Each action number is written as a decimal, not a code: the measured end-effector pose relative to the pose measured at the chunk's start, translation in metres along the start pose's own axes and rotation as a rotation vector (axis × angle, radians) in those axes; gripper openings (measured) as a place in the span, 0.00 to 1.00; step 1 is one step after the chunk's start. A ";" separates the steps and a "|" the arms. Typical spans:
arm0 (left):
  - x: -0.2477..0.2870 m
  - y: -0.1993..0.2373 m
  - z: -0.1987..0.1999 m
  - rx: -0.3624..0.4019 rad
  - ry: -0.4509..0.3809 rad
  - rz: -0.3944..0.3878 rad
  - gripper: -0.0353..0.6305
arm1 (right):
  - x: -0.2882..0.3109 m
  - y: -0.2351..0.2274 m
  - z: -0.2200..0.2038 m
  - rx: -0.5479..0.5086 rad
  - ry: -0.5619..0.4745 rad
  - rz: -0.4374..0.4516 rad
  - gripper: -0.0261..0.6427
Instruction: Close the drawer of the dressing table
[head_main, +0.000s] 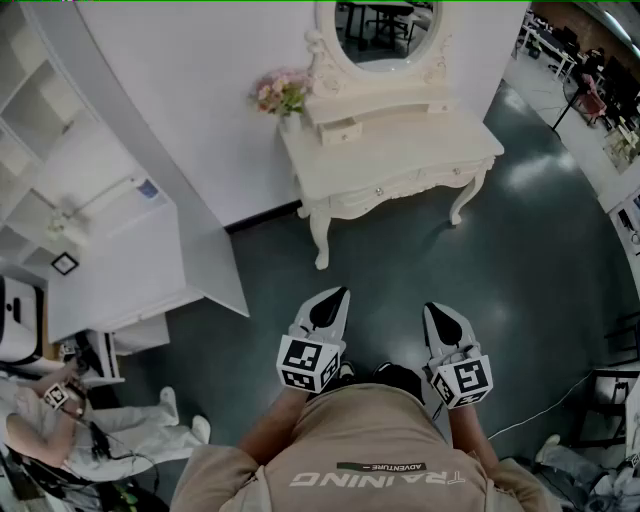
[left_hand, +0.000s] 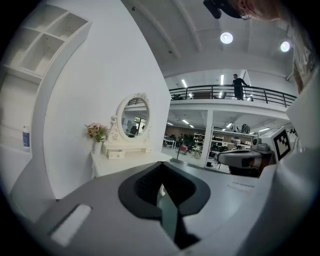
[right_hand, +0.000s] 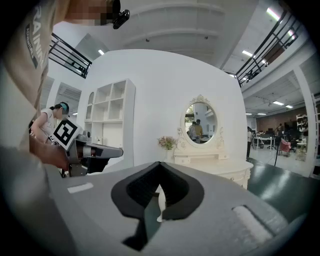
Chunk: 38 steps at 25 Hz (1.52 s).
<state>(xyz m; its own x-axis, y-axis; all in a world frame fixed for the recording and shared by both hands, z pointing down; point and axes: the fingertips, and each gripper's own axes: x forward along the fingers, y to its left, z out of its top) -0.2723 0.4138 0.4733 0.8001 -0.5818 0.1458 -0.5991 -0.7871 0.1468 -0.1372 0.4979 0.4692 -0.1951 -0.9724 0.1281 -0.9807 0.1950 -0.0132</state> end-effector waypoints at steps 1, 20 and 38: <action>0.001 0.000 0.000 0.000 0.004 -0.004 0.08 | 0.001 -0.001 0.002 0.003 -0.003 0.000 0.04; 0.060 0.012 -0.020 -0.046 0.122 -0.024 0.08 | 0.034 -0.047 -0.019 0.042 0.042 -0.045 0.04; 0.228 0.045 0.052 0.007 0.142 0.009 0.08 | 0.159 -0.190 0.017 0.118 -0.041 0.039 0.04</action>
<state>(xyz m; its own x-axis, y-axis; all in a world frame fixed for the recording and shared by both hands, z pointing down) -0.1155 0.2352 0.4623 0.7821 -0.5546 0.2842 -0.6057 -0.7837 0.1377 0.0179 0.3039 0.4757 -0.2315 -0.9691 0.0849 -0.9664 0.2191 -0.1346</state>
